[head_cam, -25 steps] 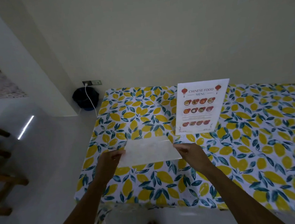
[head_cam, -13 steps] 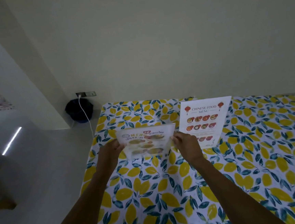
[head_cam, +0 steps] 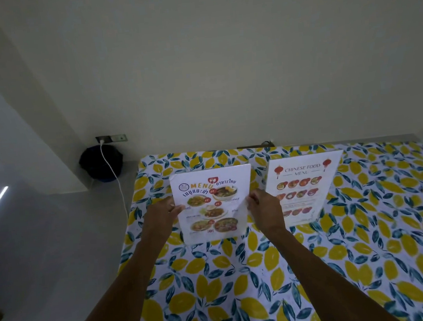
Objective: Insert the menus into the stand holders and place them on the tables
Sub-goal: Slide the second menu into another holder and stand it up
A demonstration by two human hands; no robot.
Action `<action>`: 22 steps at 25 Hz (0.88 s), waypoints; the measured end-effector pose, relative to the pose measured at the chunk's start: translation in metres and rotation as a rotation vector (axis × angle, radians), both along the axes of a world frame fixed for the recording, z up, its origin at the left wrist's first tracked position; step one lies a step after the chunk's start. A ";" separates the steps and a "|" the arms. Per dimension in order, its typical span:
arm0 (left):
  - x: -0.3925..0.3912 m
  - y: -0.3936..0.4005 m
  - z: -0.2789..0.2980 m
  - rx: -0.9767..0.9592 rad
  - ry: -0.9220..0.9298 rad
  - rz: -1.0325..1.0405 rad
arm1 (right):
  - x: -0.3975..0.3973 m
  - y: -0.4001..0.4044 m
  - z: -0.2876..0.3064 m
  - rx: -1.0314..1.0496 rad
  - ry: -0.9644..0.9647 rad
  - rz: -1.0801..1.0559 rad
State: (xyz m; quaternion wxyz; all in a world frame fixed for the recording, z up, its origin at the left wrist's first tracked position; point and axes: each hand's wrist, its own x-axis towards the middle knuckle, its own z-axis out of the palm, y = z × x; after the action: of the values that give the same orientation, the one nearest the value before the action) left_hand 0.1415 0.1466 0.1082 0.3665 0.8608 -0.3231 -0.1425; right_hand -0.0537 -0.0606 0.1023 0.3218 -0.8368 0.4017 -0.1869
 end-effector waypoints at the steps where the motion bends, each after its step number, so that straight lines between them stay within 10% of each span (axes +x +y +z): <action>1: 0.001 -0.001 0.000 0.012 -0.011 -0.002 | 0.002 -0.001 0.000 -0.012 0.008 -0.005; 22: 0.006 -0.006 -0.008 0.114 -0.115 0.034 | 0.008 -0.003 -0.003 -0.042 0.063 -0.029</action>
State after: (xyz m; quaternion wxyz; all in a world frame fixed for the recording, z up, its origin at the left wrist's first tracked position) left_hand 0.1470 0.1408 0.0998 0.3003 0.8923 -0.3203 -0.1048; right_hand -0.0454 -0.0634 0.0996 0.2885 -0.8429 0.4198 -0.1734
